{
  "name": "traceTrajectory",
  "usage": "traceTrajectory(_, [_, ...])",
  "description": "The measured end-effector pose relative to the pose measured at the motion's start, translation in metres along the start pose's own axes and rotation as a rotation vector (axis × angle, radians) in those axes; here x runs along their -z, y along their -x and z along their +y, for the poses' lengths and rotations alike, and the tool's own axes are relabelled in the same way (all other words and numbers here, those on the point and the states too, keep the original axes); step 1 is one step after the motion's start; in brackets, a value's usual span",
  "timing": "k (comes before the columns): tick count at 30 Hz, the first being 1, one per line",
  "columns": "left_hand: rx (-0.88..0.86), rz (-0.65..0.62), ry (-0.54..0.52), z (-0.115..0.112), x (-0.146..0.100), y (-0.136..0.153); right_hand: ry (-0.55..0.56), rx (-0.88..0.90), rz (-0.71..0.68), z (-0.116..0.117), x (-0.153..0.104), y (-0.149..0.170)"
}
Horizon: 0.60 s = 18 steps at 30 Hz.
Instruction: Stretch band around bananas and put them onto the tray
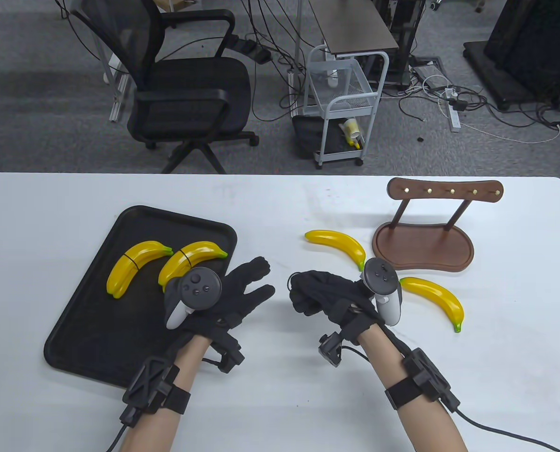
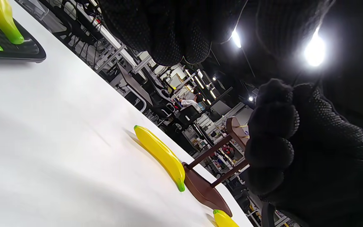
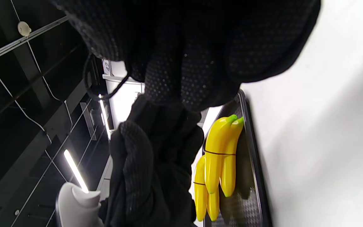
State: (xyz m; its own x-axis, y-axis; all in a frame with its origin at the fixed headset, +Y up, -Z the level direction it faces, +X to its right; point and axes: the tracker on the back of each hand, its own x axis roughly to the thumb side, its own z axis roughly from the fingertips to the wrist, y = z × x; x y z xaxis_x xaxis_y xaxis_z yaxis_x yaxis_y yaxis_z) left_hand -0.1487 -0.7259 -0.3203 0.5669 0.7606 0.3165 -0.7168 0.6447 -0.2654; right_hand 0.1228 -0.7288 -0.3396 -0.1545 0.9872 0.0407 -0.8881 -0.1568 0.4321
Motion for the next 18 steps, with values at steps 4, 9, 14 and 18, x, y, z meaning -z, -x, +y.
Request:
traceTrajectory(4, [0.010,-0.001,0.017,-0.005,0.001,0.000,-0.029,-0.023,0.009,0.008,0.001,0.003])
traceTrajectory(9, [0.022,0.000,0.029,-0.008,0.002,-0.001,-0.054,-0.041,0.018,0.015,0.002,0.006])
traceTrajectory(14, [0.031,0.001,0.043,-0.012,0.002,0.000,-0.078,-0.052,0.027,0.019,0.003,0.008])
traceTrajectory(18, [0.039,-0.006,0.050,-0.014,0.003,-0.001,-0.091,-0.075,0.032,0.022,0.004,0.010])
